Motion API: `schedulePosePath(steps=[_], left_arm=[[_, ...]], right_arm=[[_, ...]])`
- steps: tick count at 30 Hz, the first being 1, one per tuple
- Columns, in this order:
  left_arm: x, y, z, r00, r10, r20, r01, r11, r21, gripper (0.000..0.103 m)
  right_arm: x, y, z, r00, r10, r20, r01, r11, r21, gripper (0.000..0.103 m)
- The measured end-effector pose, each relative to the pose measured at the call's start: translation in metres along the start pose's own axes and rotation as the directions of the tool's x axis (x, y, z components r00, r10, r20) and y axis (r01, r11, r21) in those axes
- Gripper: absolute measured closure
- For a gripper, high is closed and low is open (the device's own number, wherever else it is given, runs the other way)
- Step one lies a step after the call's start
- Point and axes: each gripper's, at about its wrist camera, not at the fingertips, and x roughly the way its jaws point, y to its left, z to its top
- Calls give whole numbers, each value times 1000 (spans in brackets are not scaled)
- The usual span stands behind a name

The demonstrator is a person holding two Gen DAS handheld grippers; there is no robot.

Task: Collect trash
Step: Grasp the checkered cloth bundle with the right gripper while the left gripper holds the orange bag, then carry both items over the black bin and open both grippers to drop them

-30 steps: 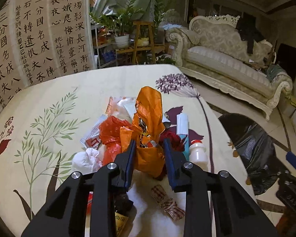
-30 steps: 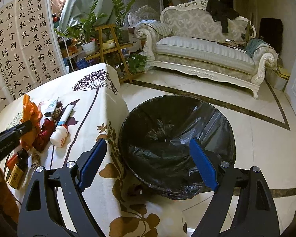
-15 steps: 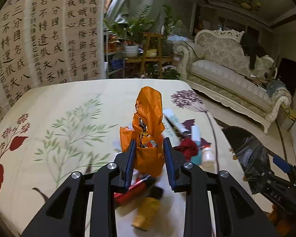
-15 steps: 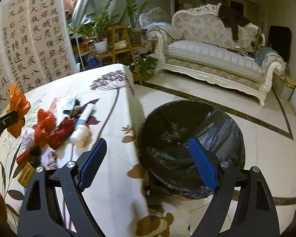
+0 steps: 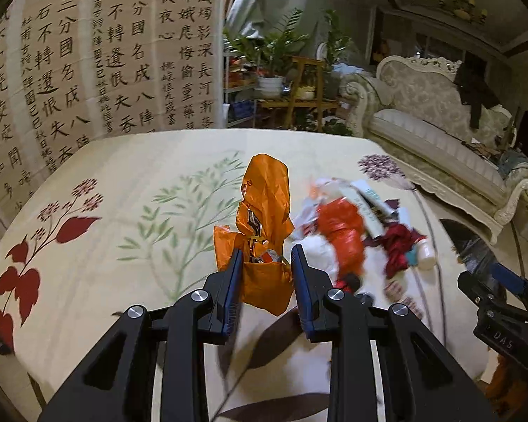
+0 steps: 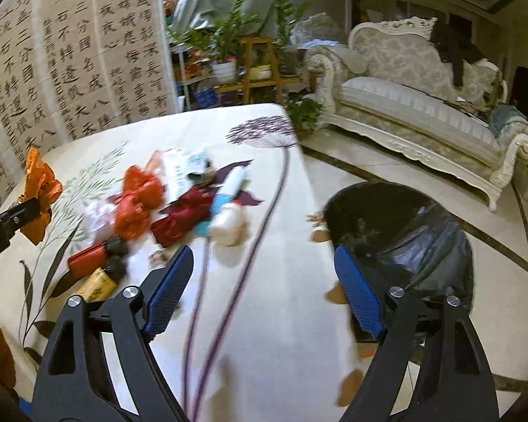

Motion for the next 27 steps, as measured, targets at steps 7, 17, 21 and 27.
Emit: schedulePosePath(steps=[7, 17, 21, 27], left_arm=[[1, 26, -11, 999, 30, -21, -31, 999, -32, 74], [6, 34, -17, 999, 26, -33, -27, 999, -38, 74], [9, 33, -18, 999, 19, -41, -20, 999, -41, 74], [9, 23, -18, 999, -5, -41, 4, 1000, -29, 74]], right_arm=[[9, 34, -3, 997, 64, -41, -67, 996, -59, 34], [27, 58, -11, 989, 95, -117, -108, 988, -113, 61], [30, 58, -16, 987, 92, -128, -109, 986, -129, 82], [21, 51, -19, 990, 90, -113, -103, 987, -122, 84]])
